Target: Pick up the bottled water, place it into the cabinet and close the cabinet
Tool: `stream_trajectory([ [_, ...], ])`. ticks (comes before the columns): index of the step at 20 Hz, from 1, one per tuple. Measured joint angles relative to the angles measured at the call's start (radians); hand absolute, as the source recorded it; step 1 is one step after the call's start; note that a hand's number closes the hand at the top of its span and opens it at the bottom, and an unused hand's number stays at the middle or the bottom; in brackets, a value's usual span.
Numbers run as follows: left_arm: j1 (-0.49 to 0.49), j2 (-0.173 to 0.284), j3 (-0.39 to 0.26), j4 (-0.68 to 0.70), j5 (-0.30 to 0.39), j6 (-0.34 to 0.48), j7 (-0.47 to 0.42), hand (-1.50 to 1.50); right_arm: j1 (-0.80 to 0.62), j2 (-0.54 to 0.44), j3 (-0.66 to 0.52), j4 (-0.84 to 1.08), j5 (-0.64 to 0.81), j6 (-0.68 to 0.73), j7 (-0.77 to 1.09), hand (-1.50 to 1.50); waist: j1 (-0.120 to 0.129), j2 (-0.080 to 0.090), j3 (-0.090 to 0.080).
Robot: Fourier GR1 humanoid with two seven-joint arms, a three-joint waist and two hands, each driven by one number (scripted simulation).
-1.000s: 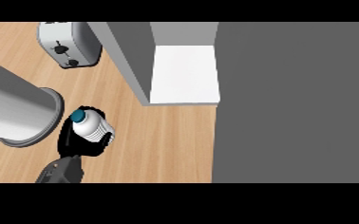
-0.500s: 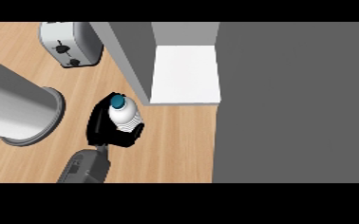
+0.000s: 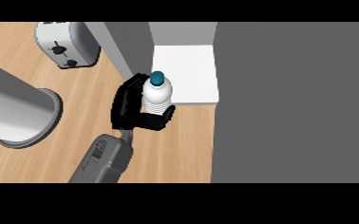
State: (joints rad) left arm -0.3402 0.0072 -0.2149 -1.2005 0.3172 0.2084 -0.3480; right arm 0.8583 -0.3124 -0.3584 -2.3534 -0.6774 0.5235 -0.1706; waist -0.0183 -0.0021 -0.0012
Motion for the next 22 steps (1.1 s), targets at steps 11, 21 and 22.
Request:
stream_trajectory([
  [11, -0.251, -0.007, -0.084, 0.193, -0.007, 0.278, 0.070, 1.50, -0.009, -0.010, -0.009, 0.006, -0.025, 0.004, 0.000, -1.50, -0.015, 0.005, 0.000],
  [21, -0.448, -0.007, -0.061, 0.472, 0.084, 0.318, 0.040, 1.50, -0.009, -0.002, 0.004, 0.012, -0.047, 0.018, 0.002, -1.50, -0.030, 0.010, -0.001],
  [22, -0.467, -0.007, -0.052, 0.497, 0.085, 0.315, 0.036, 1.50, -0.003, -0.005, -0.006, 0.012, -0.050, 0.025, -0.001, -1.50, -0.029, 0.010, -0.001],
])
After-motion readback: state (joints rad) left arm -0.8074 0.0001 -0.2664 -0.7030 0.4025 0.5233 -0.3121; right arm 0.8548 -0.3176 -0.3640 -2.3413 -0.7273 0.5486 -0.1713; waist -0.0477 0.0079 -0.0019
